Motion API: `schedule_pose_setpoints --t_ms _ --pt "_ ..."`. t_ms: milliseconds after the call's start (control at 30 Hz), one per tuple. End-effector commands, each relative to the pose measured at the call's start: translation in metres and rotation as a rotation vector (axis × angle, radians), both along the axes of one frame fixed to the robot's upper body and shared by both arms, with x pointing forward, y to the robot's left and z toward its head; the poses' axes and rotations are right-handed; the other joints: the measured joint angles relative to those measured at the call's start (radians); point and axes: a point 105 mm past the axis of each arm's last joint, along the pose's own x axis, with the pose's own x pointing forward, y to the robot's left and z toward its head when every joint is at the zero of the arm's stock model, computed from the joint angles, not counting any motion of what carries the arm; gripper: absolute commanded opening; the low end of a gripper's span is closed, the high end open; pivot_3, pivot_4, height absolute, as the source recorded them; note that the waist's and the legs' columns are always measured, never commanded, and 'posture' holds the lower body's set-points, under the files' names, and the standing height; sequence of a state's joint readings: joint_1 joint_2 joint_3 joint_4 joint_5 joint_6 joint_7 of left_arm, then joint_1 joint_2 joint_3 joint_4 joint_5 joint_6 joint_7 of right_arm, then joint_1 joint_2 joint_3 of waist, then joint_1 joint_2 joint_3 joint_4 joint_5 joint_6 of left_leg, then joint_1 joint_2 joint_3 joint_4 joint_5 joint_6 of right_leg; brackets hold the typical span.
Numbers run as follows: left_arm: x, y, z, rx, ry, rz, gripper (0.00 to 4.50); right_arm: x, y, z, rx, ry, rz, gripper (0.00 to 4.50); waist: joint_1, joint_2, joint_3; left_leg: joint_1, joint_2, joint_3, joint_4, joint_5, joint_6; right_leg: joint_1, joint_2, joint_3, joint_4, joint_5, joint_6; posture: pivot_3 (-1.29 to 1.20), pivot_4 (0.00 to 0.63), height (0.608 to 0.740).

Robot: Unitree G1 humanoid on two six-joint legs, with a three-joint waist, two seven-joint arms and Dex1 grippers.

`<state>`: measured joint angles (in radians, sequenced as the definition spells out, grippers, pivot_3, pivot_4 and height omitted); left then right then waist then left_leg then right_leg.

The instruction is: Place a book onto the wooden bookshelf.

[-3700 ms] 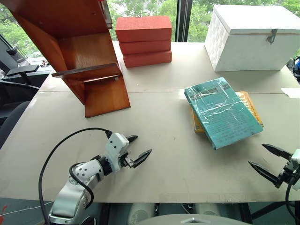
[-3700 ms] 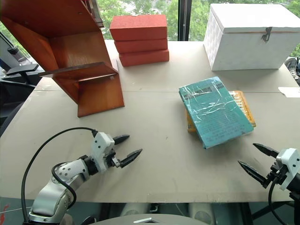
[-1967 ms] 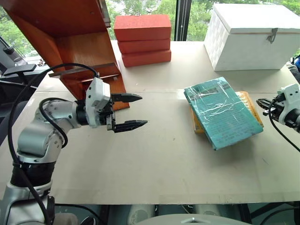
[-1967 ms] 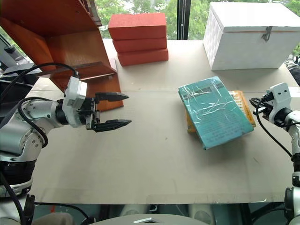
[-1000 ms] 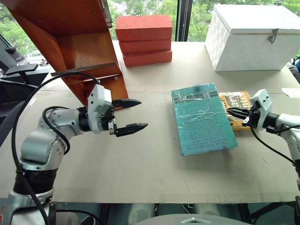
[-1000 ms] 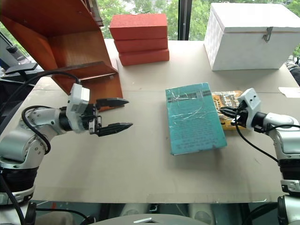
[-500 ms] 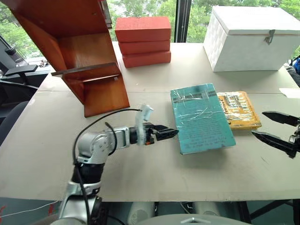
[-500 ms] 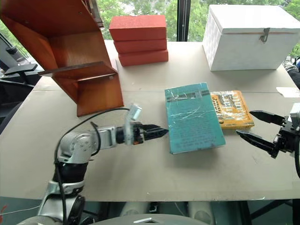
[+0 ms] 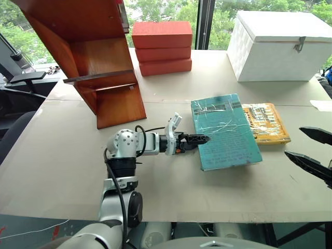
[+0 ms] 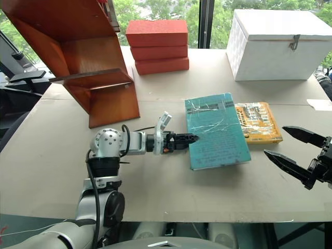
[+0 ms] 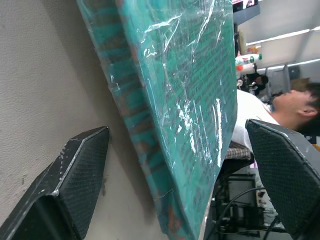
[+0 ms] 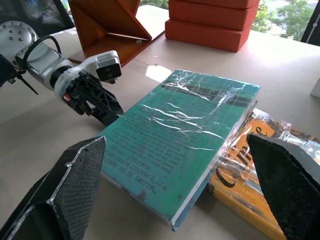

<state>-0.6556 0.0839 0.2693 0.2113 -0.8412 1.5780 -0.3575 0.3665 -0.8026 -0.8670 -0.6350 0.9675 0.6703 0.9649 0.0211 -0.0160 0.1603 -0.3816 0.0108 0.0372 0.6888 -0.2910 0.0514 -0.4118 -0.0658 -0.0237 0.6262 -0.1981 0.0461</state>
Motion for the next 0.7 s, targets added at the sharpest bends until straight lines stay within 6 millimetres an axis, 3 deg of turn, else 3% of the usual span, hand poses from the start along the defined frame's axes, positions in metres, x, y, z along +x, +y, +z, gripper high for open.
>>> schedule_pose_setpoints --t_ms 33,233,433,700 --pt "-0.004 -0.010 -0.011 -0.021 0.104 -0.015 3.97 -0.010 0.006 0.012 0.005 -0.056 0.028 4.50 0.002 0.000 0.000 0.000 0.000 -0.001 0.000 0.000 0.000 0.000 0.000 0.000 0.000 0.000 0.000 0.00 0.150 0.740" --pt "-0.002 -0.017 -0.010 -0.060 0.154 -0.011 1.89 -0.023 0.012 0.010 -0.024 -0.044 0.076 4.50 -0.003 -0.001 0.001 -0.001 0.000 -0.002 -0.001 0.000 0.000 0.000 -0.001 -0.001 -0.001 -0.001 0.000 0.00 0.150 0.740" --pt "0.003 -0.018 -0.001 -0.093 0.143 0.004 0.04 -0.026 0.001 -0.002 -0.104 0.000 0.039 4.50 -0.002 -0.002 0.000 -0.001 0.000 -0.003 -0.001 0.000 0.000 0.000 -0.002 -0.002 -0.001 -0.002 0.003 0.00 0.150 0.740" --pt "0.007 -0.013 0.030 -0.176 0.027 0.026 0.04 -0.019 -0.004 -0.002 -0.124 -0.019 0.031 4.50 -0.006 -0.003 0.001 -0.002 0.000 -0.004 -0.001 0.000 0.000 0.000 -0.003 -0.003 -0.001 -0.001 0.001 0.00 0.150 0.740"
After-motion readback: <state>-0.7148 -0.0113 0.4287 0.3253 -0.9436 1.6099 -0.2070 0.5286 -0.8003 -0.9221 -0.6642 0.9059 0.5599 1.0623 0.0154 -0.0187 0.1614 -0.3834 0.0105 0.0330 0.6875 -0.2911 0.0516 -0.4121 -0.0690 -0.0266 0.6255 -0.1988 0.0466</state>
